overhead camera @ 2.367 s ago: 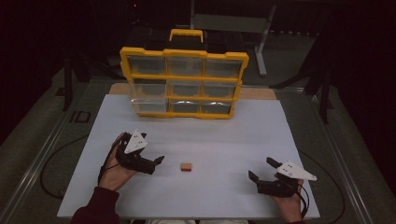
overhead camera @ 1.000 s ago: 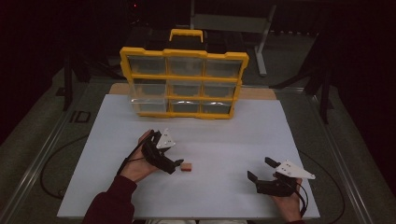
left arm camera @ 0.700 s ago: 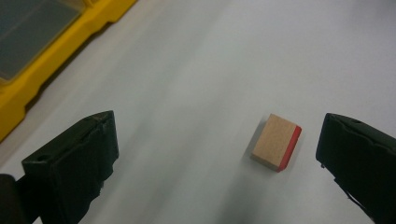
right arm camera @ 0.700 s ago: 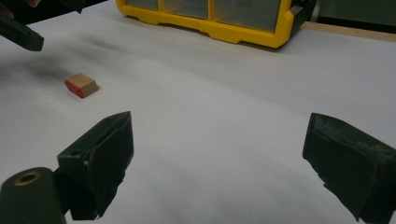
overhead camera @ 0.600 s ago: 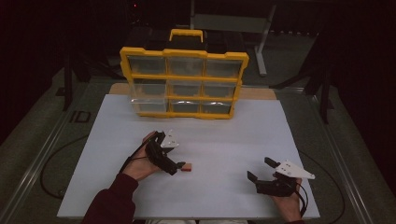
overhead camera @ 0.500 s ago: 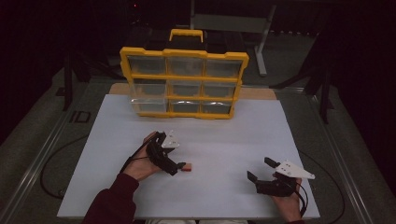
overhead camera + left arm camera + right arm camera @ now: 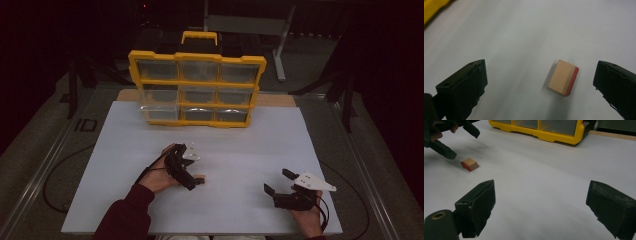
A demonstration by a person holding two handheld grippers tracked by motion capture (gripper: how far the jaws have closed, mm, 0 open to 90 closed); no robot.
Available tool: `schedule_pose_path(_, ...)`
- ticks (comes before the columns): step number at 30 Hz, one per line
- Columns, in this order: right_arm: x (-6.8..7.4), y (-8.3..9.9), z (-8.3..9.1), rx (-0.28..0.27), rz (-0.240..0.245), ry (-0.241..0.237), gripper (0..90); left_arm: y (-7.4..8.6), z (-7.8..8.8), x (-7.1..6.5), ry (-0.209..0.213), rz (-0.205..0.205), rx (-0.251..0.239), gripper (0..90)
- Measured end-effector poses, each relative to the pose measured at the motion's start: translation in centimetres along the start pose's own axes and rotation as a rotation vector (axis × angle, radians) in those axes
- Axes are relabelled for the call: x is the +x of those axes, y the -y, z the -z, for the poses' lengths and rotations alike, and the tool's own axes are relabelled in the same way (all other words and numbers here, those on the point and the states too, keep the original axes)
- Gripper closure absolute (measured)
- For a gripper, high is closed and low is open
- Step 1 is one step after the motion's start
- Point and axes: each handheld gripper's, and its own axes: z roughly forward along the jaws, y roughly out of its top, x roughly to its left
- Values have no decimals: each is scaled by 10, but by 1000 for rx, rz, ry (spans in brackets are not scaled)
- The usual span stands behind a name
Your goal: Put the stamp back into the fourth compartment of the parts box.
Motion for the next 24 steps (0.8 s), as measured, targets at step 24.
schedule_pose_path(24, 1, 1, -2, 5, 3, -4, 89, 11, 7, -2, -42, 55, -55, 0)
